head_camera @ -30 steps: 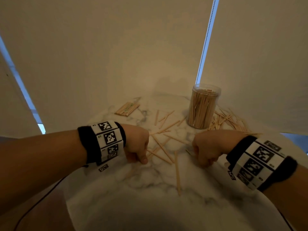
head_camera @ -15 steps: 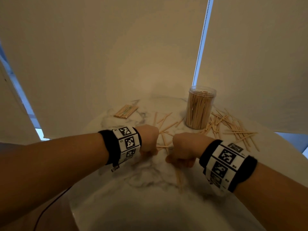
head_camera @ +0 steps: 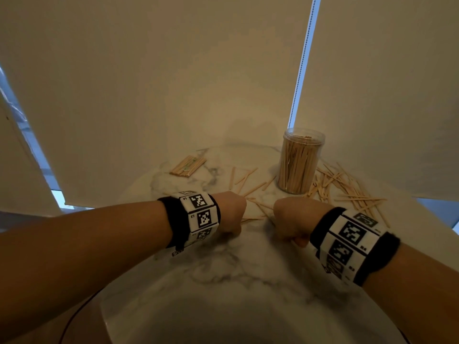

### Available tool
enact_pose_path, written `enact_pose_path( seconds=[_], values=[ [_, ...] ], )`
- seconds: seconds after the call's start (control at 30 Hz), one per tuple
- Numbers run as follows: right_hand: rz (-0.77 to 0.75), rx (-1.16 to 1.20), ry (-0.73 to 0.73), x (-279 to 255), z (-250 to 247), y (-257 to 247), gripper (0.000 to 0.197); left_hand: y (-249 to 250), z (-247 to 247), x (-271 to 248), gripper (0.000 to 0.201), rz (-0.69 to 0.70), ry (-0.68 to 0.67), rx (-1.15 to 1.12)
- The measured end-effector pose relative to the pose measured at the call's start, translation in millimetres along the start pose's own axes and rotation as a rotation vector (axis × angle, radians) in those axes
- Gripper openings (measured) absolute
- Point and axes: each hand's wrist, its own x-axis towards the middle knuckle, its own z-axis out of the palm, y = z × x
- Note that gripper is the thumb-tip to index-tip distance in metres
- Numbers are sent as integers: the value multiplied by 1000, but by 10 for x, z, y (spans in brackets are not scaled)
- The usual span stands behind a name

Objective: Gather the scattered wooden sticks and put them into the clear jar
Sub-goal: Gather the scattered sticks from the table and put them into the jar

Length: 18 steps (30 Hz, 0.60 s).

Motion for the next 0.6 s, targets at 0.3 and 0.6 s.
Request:
enact_pose_path(
  seconds=[0.3,0.6],
  values=[
    [125,434,-1,78,63,394,29,-181,-122,-18,34,-19,-86,-149],
    [-36,1002,278,20,-131,508,13,-176,-151,6,26,-127,-12,-988]
  ],
)
